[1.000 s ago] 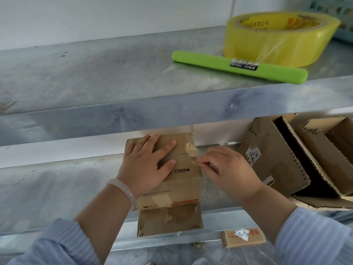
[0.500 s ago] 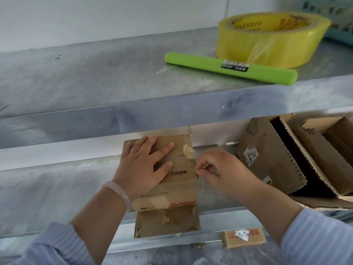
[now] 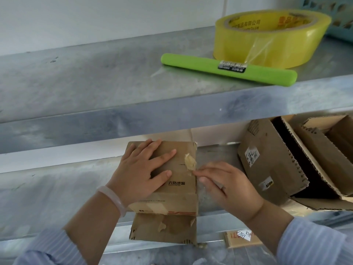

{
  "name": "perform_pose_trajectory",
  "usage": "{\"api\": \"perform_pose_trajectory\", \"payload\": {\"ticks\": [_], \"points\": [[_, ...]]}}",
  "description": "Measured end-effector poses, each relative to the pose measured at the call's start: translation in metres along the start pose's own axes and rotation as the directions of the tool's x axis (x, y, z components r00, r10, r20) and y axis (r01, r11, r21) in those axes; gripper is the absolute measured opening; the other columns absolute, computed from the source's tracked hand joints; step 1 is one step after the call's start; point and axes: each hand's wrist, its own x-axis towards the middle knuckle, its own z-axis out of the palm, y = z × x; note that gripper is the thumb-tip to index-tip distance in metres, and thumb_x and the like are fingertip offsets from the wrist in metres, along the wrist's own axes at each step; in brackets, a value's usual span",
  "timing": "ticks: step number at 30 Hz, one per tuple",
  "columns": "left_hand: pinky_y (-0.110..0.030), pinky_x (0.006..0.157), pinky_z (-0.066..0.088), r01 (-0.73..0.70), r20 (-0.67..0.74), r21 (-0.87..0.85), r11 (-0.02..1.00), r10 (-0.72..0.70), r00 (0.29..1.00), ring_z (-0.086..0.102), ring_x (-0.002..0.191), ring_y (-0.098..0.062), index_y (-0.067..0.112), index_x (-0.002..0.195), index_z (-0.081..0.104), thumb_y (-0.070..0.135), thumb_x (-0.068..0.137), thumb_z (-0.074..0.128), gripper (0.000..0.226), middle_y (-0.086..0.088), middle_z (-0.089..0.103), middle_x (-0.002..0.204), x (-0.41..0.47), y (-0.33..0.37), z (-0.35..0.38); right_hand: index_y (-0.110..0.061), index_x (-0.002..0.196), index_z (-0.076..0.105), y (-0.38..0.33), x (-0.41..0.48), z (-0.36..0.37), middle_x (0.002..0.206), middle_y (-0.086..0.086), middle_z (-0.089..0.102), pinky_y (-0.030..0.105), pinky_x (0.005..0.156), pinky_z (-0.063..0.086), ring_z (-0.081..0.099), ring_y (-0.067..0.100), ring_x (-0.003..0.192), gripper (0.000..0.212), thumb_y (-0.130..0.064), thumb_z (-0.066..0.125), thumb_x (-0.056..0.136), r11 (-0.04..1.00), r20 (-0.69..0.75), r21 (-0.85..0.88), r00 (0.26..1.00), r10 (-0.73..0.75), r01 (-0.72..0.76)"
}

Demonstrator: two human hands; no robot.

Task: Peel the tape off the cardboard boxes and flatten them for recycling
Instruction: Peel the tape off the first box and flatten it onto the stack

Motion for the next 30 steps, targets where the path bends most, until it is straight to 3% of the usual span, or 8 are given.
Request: {"api": "perform_pose_trajectory", "payload": {"ticks": [3, 6, 8, 10, 17, 20, 26, 30], "points": [[-0.042, 0.12, 0.005, -0.015, 0.006, 0.009, 1.0, 0.015, 1.0, 0.006, 0.147, -0.016, 0.064, 0.14, 0.013, 0.073, 0.086, 0.009, 0.055, 0.009, 0.014, 0.16, 0.001, -0.002, -0.001, -0.029, 0.103, 0.072, 0.001, 0.007, -0.004, 0.09, -0.009, 0.073, 0.033, 0.084, 0.055, 0.068, 0.004, 0.089, 0.022, -0.026, 0.051, 0.099, 0.89, -0.016, 0.325, 0.939, 0.344, -0.32], [-0.04, 0.12, 0.004, -0.017, 0.005, 0.024, 1.0, 0.017, 1.0, 0.006, 0.147, -0.016, 0.064, 0.139, 0.012, 0.072, 0.086, 0.009, 0.054, 0.009, 0.014, 0.16, 0.001, -0.002, -0.001, -0.027, 0.116, 0.066, 0.014, 0.039, 0.003, 0.109, -0.006, 0.07, 0.04, 0.097, 0.049, 0.063, 0.007, 0.104, 0.025, -0.024, 0.047, 0.101, 0.645, 0.107, 0.368, 0.719, 0.687, -0.67], [-0.038, 0.12, 0.003, -0.018, 0.005, 0.022, 1.0, 0.018, 1.0, 0.006, 0.147, -0.015, 0.065, 0.138, 0.01, 0.072, 0.086, 0.009, 0.053, 0.009, 0.014, 0.16, 0.001, -0.002, -0.001, -0.016, 0.122, 0.064, 0.022, 0.059, 0.006, 0.12, 0.003, 0.066, 0.042, 0.102, 0.045, 0.059, 0.016, 0.113, 0.031, -0.029, 0.045, 0.101, 0.601, 0.216, 0.268, 0.654, 0.725, -0.753], [-0.038, 0.12, 0.005, -0.019, -0.001, 0.018, 1.0, 0.019, 1.0, 0.007, 0.147, -0.015, 0.065, 0.138, 0.008, 0.072, 0.086, 0.01, 0.052, 0.009, 0.015, 0.16, 0.001, -0.002, -0.001, -0.015, 0.114, 0.069, 0.026, 0.072, 0.011, 0.111, 0.003, 0.07, 0.041, 0.098, 0.049, 0.063, 0.017, 0.106, 0.033, -0.036, 0.048, 0.099, 0.558, 0.276, 0.27, 0.618, 0.736, -0.785], [-0.037, 0.119, 0.003, -0.014, -0.007, 0.006, 1.0, 0.014, 1.0, 0.006, 0.147, -0.015, 0.067, 0.137, 0.01, 0.073, 0.086, 0.011, 0.051, 0.011, 0.014, 0.16, 0.001, -0.004, 0.001, -0.007, 0.092, 0.071, 0.034, 0.087, 0.016, 0.089, 0.008, 0.072, 0.028, 0.072, 0.059, 0.069, 0.017, 0.082, 0.016, -0.021, 0.067, 0.09, 0.25, 0.371, 0.555, 0.505, 0.779, -0.793], [-0.037, 0.119, 0.004, -0.028, -0.006, -0.015, 0.999, 0.028, 1.0, 0.008, 0.147, -0.014, 0.068, 0.136, 0.012, 0.072, 0.087, 0.015, 0.05, 0.011, 0.016, 0.16, 0.001, -0.006, 0.0, -0.005, 0.093, 0.071, 0.035, 0.084, 0.008, 0.086, 0.007, 0.07, 0.025, 0.069, 0.059, 0.068, 0.013, 0.077, 0.01, -0.012, 0.065, 0.09, 0.271, 0.378, 0.566, 0.538, 0.754, -0.778], [-0.038, 0.118, 0.012, -0.109, 0.028, -0.116, 0.987, 0.113, 0.993, 0.014, 0.145, -0.01, 0.067, 0.132, 0.027, 0.069, 0.084, 0.031, 0.048, 0.019, 0.022, 0.156, 0.003, -0.018, -0.011, -0.01, 0.1, 0.076, 0.028, 0.06, 0.002, 0.093, 0.001, 0.075, 0.013, 0.078, 0.053, 0.068, 0.002, 0.085, 0.019, -0.001, 0.067, 0.086, 0.549, 0.333, 0.418, 0.685, 0.648, -0.724], [-0.04, 0.111, 0.027, 0.014, -0.02, -0.216, 0.976, -0.019, 1.0, 0.027, 0.134, -0.007, 0.061, 0.135, 0.034, 0.071, 0.081, 0.031, 0.055, 0.027, 0.034, 0.144, 0.009, -0.011, -0.011, -0.022, 0.091, 0.076, 0.025, 0.049, 0.009, 0.081, -0.012, 0.073, 0.005, 0.067, 0.046, 0.064, -0.005, 0.072, 0.014, -0.01, 0.074, 0.084, 0.694, 0.185, 0.34, 0.769, 0.612, -0.634]]}}
